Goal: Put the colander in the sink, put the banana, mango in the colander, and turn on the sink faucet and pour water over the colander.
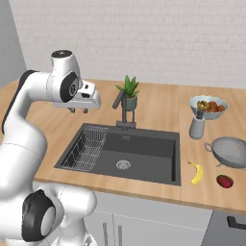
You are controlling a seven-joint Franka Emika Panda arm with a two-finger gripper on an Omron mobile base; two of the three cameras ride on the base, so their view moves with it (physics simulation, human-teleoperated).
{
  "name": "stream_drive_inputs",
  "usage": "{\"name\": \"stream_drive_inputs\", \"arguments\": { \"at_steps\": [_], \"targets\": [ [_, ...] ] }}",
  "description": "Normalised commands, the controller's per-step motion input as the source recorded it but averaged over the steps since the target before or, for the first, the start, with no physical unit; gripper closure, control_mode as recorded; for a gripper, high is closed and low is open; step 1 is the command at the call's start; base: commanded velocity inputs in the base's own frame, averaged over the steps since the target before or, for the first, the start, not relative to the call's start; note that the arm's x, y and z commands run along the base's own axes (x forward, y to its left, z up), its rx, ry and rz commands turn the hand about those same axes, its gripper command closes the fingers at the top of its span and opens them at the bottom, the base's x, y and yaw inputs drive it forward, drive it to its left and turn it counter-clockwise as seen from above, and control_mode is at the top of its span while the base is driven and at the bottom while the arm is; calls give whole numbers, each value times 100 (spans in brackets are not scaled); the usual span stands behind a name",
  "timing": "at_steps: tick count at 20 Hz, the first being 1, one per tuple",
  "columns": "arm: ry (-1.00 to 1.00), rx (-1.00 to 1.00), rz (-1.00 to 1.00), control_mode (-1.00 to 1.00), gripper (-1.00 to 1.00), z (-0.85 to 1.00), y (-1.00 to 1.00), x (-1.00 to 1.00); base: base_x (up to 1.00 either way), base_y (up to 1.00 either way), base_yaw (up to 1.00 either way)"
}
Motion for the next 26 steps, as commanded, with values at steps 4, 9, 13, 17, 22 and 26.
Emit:
{"name": "stream_drive_inputs", "arguments": {
  "at_steps": [4,9,13,17,22,26],
  "targets": [
    [-3,0,0,-100,-100,-3,0,-20,0,0,0],
    [-3,0,0,-100,-100,-12,-11,-55,0,0,0],
    [0,0,-8,-100,-100,-11,-16,-55,0,0,0],
    [10,0,-17,-100,-100,-14,-31,-30,0,0,0],
    [24,-3,-14,-100,-100,-16,-55,-9,0,0,0],
    [13,0,-5,-100,-100,-17,-70,-1,0,0,0]
  ]
}}
